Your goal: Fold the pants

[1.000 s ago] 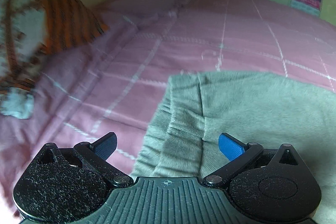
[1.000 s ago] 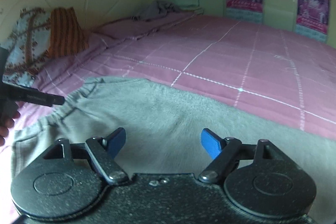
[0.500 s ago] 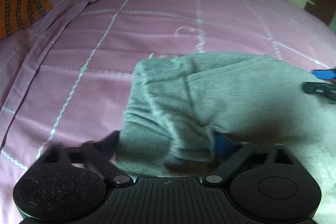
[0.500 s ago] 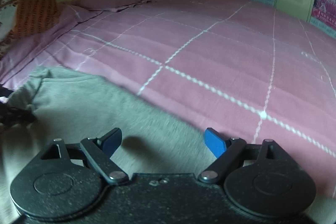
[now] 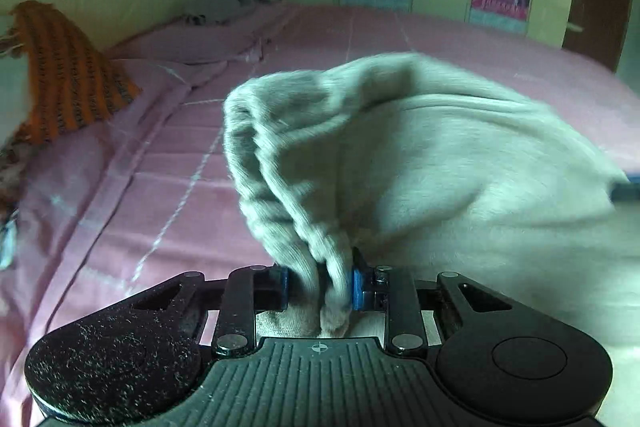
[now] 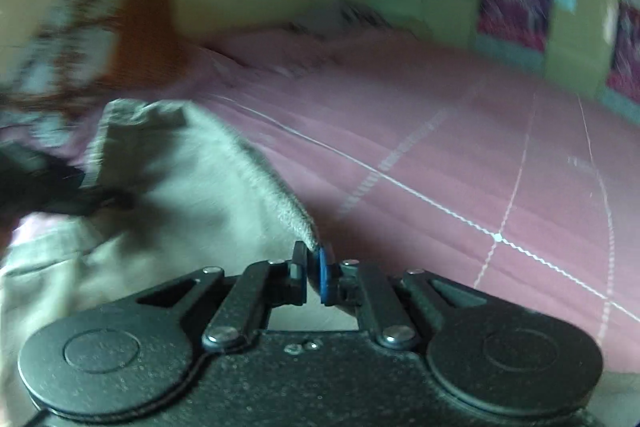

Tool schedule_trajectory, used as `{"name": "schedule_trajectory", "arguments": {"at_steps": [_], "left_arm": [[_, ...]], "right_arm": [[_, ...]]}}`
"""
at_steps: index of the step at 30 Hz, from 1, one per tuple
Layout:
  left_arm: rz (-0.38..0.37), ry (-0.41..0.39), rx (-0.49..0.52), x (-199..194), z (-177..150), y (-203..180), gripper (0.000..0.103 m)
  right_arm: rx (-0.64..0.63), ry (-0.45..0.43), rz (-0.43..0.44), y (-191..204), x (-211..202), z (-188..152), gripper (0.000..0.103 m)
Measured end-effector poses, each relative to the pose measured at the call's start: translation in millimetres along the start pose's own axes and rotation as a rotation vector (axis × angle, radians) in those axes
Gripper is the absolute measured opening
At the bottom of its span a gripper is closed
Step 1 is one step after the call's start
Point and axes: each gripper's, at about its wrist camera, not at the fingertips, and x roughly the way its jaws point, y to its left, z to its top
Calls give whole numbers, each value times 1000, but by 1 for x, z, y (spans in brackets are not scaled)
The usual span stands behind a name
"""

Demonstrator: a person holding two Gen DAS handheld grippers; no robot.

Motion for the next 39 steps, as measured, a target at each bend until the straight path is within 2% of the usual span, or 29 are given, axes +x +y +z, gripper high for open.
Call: {"name": "schedule_trajectory", "arguments": {"at_steps": [1, 2, 3, 5, 7, 9, 11, 12, 14, 17, 20, 22, 25, 28, 29, 30, 31, 33, 36, 39], "left_arm": [[-2, -1, -15, -13, -5, 4, 29], [6, 0, -26, -25, -11, 8, 36], [36, 6, -28, -33, -16, 10, 49], [124, 31, -13, -42, -29, 12, 56], [205, 95, 15, -41, -42, 17, 59], [281, 183, 61, -40, -55, 24, 60], [307, 240, 51, -52, -68, 38, 60], [311, 249, 24, -62, -72, 45, 60], [283, 265, -81, -84, -79, 64, 63], [158, 270, -271, -108, -89, 79, 66], [4, 300, -431, -115, -97, 73, 68], [-67, 306, -504, -113, -101, 61, 68], [-74, 316, -540, -104, -102, 42, 67], [-85, 329, -601, -91, -110, 41, 67], [-86, 322, -606, -90, -112, 39, 66], [-85, 308, -612, -87, -112, 38, 50], [-76, 303, -620, -86, -112, 38, 40], [-51, 306, -657, -81, -114, 40, 27], [-48, 287, -706, -84, -120, 45, 19], [-48, 234, -704, -90, -115, 45, 15]], "right_arm": [[-9, -12, 15, 11, -22, -8, 6], [-3, -18, 31, 22, -41, -16, 6], [1, -20, 48, 33, -59, -27, 6], [24, -5, 84, 55, -84, -53, 6], [87, 45, 107, 73, -92, -82, 6], [112, 120, 94, 90, -84, -112, 15], [146, 203, 70, 96, -73, -134, 19], [171, 203, 66, 96, -76, -139, 20], [249, 170, 62, 90, -91, -141, 23], [375, 147, 39, 75, -107, -145, 35], [509, 157, 15, 56, -110, -156, 37], [575, 158, 3, 54, -110, -163, 38], [632, 166, -10, 52, -110, -166, 40], [654, 168, -16, 57, -115, -167, 42], [657, 166, -16, 57, -116, -167, 42], [658, 167, -18, 57, -117, -167, 42], [662, 170, -21, 57, -117, -169, 42], [682, 180, -20, 56, -118, -170, 42], [752, 185, -16, 51, -118, -174, 42], [822, 189, -8, 44, -116, -181, 42]]}}
